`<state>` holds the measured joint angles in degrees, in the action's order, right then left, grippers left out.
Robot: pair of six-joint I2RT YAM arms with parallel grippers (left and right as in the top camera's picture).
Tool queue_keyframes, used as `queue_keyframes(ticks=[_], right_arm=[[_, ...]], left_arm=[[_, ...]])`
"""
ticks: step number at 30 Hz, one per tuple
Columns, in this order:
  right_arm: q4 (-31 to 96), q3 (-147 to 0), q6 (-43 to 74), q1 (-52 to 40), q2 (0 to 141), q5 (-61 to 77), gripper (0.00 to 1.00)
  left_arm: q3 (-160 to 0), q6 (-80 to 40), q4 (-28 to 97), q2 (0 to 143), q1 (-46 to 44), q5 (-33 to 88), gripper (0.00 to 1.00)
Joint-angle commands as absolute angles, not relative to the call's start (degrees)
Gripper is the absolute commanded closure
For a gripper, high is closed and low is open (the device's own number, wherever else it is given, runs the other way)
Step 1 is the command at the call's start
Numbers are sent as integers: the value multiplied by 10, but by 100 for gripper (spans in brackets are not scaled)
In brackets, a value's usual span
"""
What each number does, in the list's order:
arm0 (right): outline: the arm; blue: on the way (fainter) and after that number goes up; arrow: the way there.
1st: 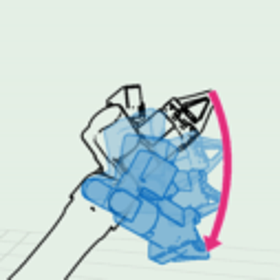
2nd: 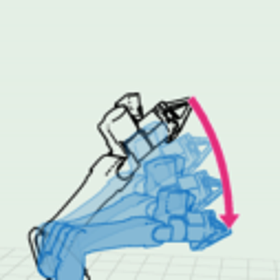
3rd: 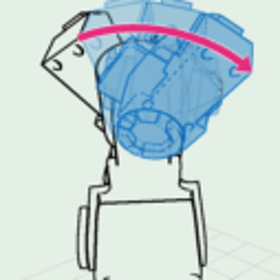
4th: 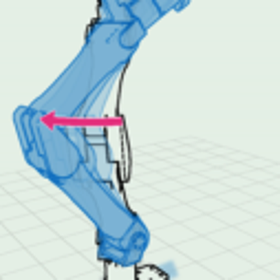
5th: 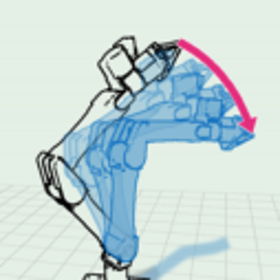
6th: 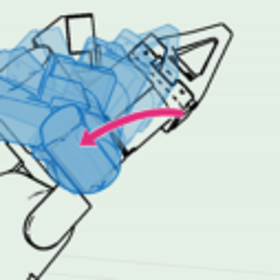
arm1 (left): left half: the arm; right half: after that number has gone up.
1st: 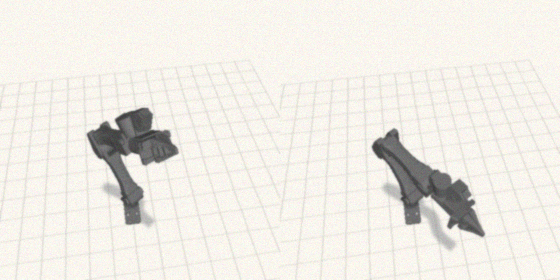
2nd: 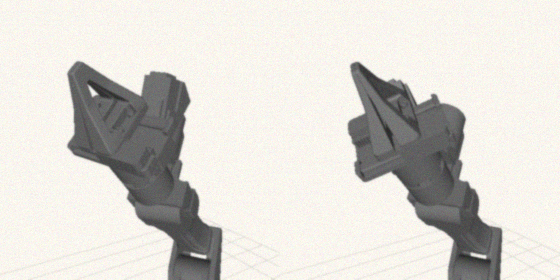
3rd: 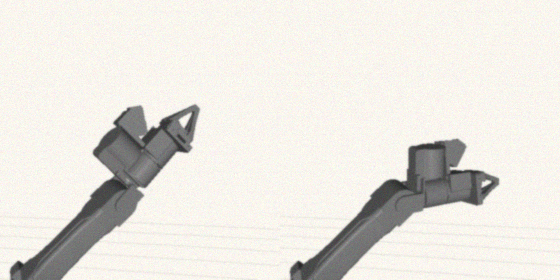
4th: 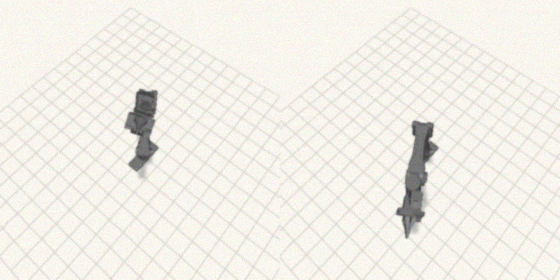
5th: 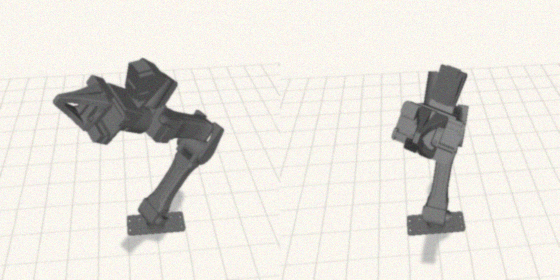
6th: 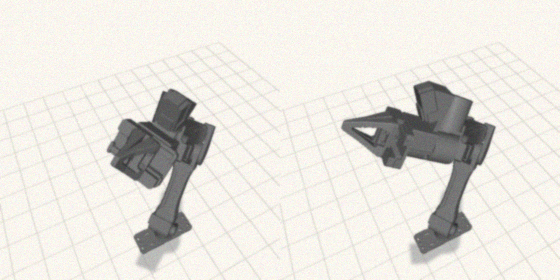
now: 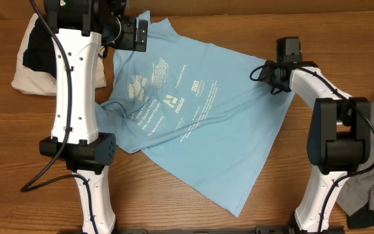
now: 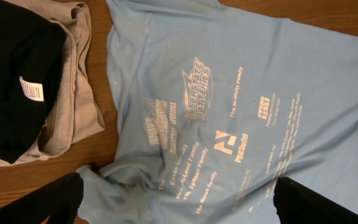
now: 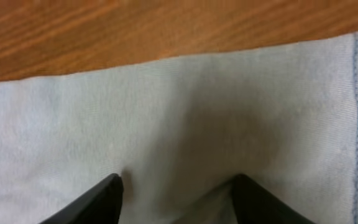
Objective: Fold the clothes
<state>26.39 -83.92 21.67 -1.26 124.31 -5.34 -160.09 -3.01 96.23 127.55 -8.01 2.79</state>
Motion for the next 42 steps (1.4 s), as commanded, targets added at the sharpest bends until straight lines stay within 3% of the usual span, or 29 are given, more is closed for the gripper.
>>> queue_keyframes(ticks=[1,12,22,34,35,39,42], right_arm=[[279,-799,214,-9,1329,-17,45],[272,-799,209,6,1358,-34,45],[217,-801,209,85,1387,-39,44],[224,-908,173,130,1387,-29,44],[235,-924,173,130,1387,-28,40],[342,-1013,161,130,1386,3,0],[455,-1095,182,130,1383,25,0]], left_arm=[[-1598,-35,962,1281,-80,24,0],[-1598,-34,961,1281,-80,24,0],[-1598,-35,954,1282,-80,25,0],[-1598,-35,923,1282,-80,26,0],[-1598,-34,921,1282,-80,26,0],[-1598,-34,918,1282,-80,26,0],[-1598,-34,908,1282,-80,25,0]])
